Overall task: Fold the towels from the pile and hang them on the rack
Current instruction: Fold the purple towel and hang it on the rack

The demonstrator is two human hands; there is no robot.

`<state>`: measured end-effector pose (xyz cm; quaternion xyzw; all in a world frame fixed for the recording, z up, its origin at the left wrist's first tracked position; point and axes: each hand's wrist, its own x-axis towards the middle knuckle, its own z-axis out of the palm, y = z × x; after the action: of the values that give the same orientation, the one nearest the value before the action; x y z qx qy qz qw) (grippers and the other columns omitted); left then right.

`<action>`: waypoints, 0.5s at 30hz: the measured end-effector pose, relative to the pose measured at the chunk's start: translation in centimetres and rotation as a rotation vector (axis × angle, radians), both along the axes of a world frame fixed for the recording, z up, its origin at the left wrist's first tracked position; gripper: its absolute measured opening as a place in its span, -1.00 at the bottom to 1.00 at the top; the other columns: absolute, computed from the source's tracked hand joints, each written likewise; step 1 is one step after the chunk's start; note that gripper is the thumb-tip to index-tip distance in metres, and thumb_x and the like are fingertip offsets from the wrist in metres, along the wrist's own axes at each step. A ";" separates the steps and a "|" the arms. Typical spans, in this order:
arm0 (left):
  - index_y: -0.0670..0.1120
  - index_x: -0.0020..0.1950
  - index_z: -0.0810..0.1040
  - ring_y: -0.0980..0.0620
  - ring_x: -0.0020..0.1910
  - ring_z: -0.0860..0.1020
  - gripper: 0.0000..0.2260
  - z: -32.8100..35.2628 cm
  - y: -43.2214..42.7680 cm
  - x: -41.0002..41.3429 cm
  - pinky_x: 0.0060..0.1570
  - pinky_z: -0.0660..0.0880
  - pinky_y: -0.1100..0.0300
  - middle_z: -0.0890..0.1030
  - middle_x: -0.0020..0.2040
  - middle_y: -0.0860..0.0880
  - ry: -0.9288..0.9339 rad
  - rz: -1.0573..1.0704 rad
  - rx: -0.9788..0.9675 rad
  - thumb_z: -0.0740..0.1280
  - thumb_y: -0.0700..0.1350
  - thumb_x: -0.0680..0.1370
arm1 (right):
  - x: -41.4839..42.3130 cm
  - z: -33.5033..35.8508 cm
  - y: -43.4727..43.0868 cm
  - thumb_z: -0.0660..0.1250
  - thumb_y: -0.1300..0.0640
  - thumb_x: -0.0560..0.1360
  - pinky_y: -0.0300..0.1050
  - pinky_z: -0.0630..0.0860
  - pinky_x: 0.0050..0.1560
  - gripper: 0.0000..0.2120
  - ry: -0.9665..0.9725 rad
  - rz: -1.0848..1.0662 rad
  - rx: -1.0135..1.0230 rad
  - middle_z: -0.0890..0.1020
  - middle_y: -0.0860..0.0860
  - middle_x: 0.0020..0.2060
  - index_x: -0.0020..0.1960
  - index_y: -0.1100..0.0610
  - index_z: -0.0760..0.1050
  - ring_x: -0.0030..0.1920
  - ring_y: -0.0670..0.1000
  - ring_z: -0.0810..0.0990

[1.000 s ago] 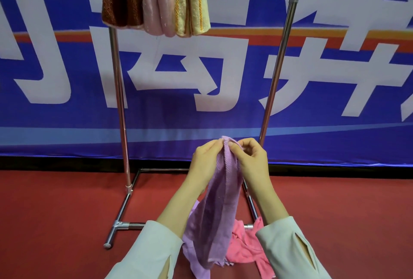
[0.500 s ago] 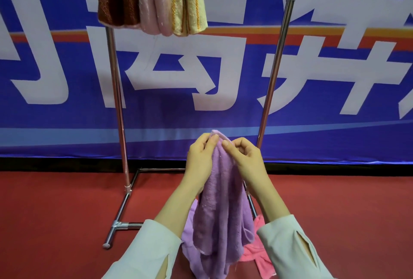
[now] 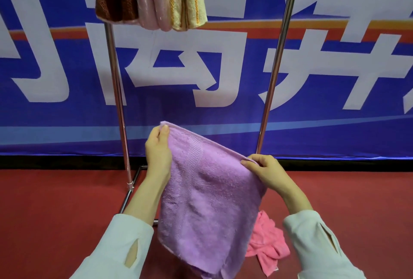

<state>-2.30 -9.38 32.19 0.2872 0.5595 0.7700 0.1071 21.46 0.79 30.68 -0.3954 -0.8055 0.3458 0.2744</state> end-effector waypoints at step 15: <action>-0.03 -0.18 0.51 0.13 -0.27 0.39 -0.79 1.4 -0.2 1.5 -0.25 0.36 0.22 0.47 -0.28 0.04 -0.114 -0.193 0.160 0.20 -0.12 0.64 | 0.0 -3.8 2.5 0.07 0.21 0.62 -0.02 0.26 -0.12 -0.79 -0.063 -0.515 -0.013 0.58 0.31 -0.02 -0.09 0.25 0.42 0.03 0.30 0.53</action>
<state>-0.84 -9.60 33.55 0.3029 0.4592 0.8134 0.1890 21.49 3.32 26.93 -0.5996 -0.6843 0.2574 0.3256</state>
